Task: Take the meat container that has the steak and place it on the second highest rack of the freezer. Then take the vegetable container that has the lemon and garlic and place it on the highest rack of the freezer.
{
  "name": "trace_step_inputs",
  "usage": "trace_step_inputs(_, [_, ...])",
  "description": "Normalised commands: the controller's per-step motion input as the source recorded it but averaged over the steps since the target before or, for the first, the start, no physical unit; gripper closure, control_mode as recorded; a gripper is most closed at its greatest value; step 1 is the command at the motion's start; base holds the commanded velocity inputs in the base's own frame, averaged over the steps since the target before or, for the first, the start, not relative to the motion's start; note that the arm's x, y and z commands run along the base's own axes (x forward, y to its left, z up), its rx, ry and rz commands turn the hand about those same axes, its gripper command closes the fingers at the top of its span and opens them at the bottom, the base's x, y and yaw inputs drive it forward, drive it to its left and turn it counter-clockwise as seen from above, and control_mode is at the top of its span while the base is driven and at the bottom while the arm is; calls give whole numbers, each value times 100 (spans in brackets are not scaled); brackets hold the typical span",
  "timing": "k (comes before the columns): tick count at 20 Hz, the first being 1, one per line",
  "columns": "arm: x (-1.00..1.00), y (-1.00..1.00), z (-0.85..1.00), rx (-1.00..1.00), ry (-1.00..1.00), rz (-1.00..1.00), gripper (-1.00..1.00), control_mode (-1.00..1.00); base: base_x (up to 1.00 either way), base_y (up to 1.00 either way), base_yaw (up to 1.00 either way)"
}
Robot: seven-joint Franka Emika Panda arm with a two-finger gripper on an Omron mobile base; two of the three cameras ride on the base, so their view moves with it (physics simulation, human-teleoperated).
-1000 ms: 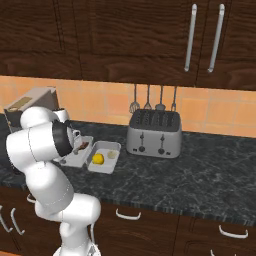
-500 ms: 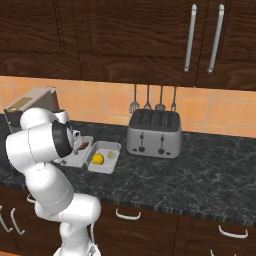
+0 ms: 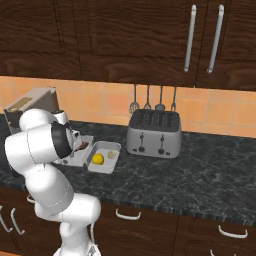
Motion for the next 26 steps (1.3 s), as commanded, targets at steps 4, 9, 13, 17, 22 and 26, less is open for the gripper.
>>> trace_step_inputs(4, [-16, 0, -5, 0, 1, -1, 100, -100, 0, 0, 0])
trace_step_inputs(9, [-56, 0, 63, 0, -3, 0, 100, -100, 0, 0, 0])
trace_step_inputs(13, [-75, 0, 100, 0, -4, 0, 100, -100, 0, 0, 0])
trace_step_inputs(17, [-89, 0, 100, 0, -16, 0, 100, -100, 0, 0, 0])
trace_step_inputs(22, [-92, -8, 100, -1, -29, 6, 100, -100, 0, 0, 0])
trace_step_inputs(26, [-77, -18, 100, 0, -31, 6, 100, -100, 0, 0, 0])
